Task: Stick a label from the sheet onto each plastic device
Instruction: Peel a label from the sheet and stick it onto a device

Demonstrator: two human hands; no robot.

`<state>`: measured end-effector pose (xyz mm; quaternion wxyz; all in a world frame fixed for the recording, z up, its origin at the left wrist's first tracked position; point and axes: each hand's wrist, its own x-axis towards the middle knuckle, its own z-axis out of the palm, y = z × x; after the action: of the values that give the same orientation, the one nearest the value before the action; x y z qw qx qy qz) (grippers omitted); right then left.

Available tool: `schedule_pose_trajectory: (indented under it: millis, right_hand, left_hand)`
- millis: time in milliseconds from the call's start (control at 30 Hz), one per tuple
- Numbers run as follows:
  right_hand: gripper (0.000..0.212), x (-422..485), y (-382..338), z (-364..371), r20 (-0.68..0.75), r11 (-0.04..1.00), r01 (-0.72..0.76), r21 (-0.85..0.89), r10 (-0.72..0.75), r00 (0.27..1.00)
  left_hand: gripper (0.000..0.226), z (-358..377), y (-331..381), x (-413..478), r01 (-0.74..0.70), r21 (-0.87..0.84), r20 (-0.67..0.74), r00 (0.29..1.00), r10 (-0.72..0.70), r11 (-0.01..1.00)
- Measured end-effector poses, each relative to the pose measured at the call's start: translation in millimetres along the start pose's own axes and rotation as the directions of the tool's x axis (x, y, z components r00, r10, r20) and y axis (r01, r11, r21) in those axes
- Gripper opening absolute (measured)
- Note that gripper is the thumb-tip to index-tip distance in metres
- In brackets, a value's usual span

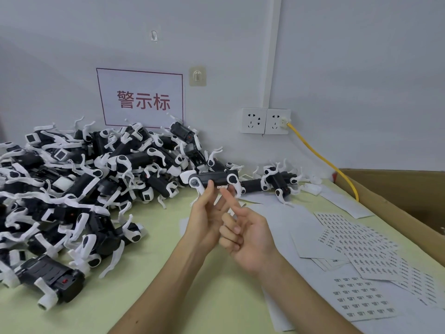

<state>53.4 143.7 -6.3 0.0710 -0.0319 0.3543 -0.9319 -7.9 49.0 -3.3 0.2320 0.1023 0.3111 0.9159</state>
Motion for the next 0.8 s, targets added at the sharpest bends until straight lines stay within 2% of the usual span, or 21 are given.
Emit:
schedule_pose_trajectory:
  millis: [100, 400, 800]
  right_hand:
    - [0.047, -0.1, -1.4, 0.0, -0.003, 1.0, 0.018, 0.005, -0.018, 1.0]
    - [0.043, -1.1, -1.9, 0.4, 0.005, 0.999, 0.034, 0.019, -0.034, 0.999]
    - [0.044, -3.2, -2.0, 3.7, -0.01, 0.999, 0.047, 0.022, -0.047, 0.999]
  left_hand:
    - [0.029, 1.2, -1.5, -0.8, 0.002, 0.03, 0.024, 1.0, -0.002, 1.0]
    - [0.036, 0.0, -3.9, -0.9, 0.017, 0.212, 0.042, 0.999, -0.027, 0.977]
    - [0.034, 1.3, -3.9, -2.9, -0.002, 0.315, 0.029, 1.0, -0.008, 0.949]
